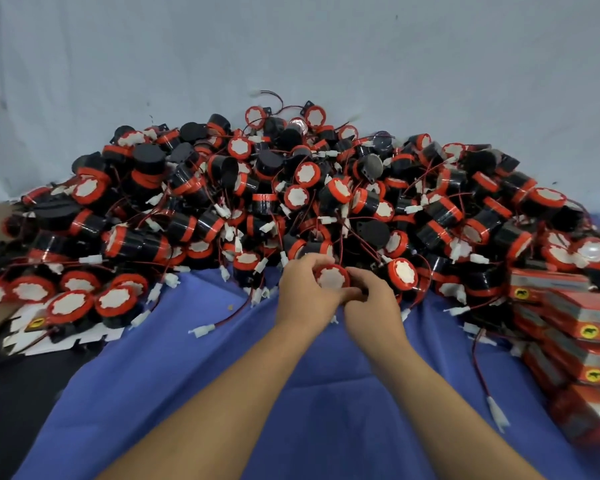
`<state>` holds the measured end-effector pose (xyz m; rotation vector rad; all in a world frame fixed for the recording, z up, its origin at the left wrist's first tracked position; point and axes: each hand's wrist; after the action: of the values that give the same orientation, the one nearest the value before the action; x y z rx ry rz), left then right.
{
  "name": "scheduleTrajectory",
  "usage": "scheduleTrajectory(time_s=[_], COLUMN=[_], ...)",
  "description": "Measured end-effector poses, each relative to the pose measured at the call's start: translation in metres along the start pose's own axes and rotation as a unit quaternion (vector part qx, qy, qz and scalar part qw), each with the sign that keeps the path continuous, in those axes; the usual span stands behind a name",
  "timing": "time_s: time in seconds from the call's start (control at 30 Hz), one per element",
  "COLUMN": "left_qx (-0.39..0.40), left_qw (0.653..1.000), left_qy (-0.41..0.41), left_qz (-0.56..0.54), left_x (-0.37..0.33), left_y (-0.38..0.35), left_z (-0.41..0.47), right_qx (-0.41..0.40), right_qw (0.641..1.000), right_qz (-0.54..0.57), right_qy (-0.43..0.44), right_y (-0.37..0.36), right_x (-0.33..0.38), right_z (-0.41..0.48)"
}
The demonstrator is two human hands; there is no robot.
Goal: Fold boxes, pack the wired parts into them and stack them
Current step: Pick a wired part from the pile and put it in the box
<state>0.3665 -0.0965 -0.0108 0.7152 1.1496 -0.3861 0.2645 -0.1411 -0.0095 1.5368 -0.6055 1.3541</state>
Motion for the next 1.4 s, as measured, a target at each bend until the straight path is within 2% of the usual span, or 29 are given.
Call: scheduleTrajectory(time_s=[0.13, 0.23, 0.33, 0.43, 0.5, 0.67, 0.73, 0.83, 0.97, 1.13, 1.4], left_qx=[-0.013, -0.007, 0.023, 0.047, 0.058, 0.052, 0.057, 0.090, 0.102, 0.102, 0.158], left_qw=[0.996, 0.993, 0.995, 0.995, 0.993, 0.985, 0.984, 0.970, 0.949, 0.907, 0.849], left_qy=[-0.057, -0.083, -0.071, -0.075, -0.079, -0.065, -0.065, -0.110, -0.148, -0.211, -0.248], left_qz=[0.061, 0.083, 0.070, 0.054, 0.063, 0.149, 0.155, 0.196, 0.259, 0.350, 0.439], left_x=[-0.029, -0.057, -0.085, -0.110, -0.122, -0.126, -0.123, -0.118, -0.108, -0.090, -0.052], left_y=[0.029, 0.059, 0.093, 0.125, 0.143, 0.166, 0.167, 0.161, 0.147, 0.137, 0.123], left_z=[-0.039, -0.073, -0.107, -0.146, -0.176, -0.249, -0.275, -0.304, -0.325, -0.337, -0.351], right_qx=[0.052, 0.098, 0.094, 0.077, 0.070, -0.001, 0.012, 0.038, 0.062, 0.075, 0.104], right_qw=[0.997, 0.981, 0.928, 0.875, 0.868, 0.896, 0.919, 0.975, 0.991, 0.990, 0.980], right_qz=[0.055, 0.133, 0.294, 0.394, 0.413, 0.411, 0.376, 0.220, 0.045, -0.025, -0.140], right_qy=[-0.014, -0.101, -0.209, -0.270, -0.266, -0.167, -0.118, -0.011, 0.108, 0.120, 0.100], right_y=[0.022, 0.043, 0.064, 0.082, 0.088, 0.097, 0.101, 0.104, 0.105, 0.105, 0.095], right_x=[0.021, 0.046, 0.072, 0.092, 0.099, 0.098, 0.098, 0.096, 0.093, 0.085, 0.062], right_z=[-0.050, -0.075, -0.091, -0.114, -0.133, -0.182, -0.203, -0.234, -0.261, -0.278, -0.294])
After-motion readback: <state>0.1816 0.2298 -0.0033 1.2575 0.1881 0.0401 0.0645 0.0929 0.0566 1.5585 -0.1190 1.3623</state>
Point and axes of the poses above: each hand's wrist, its own z-axis towards the middle knuckle, its own y-axis out of the back of the hand, x = y × z, and after that the axes turned 2 degrees about -x, right-handed
